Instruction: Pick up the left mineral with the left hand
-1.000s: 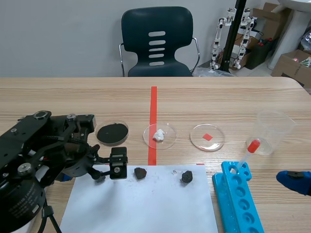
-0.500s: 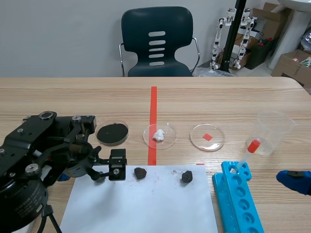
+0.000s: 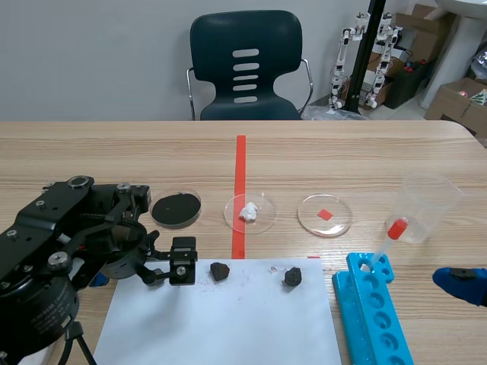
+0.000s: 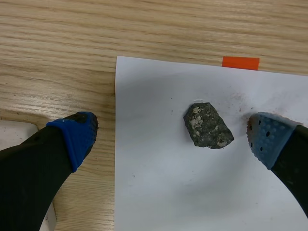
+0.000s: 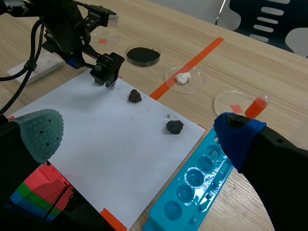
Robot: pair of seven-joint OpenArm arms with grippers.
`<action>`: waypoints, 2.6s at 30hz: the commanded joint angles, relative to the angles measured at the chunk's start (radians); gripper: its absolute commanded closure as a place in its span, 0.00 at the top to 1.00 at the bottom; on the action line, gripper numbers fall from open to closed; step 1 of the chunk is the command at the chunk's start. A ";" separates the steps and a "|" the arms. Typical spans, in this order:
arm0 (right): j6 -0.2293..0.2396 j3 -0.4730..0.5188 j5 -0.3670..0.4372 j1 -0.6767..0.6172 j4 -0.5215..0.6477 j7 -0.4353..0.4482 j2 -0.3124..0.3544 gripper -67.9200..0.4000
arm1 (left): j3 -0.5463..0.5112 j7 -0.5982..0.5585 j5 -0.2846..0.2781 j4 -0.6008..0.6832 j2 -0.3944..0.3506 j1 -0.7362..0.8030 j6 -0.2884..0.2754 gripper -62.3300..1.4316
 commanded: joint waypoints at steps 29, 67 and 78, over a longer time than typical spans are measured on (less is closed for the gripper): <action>0.001 0.001 0.015 0.001 0.008 0.015 0.000 1.00 | -0.003 -0.038 0.011 -0.005 0.049 -0.008 -0.021 1.00; 0.001 0.001 0.015 0.001 0.008 0.015 0.000 1.00 | -0.004 -0.085 0.002 -0.084 0.052 -0.010 -0.018 0.16; 0.001 0.001 0.015 0.001 0.008 0.015 0.000 1.00 | -0.004 -0.166 0.005 0.193 0.001 0.115 -0.018 0.16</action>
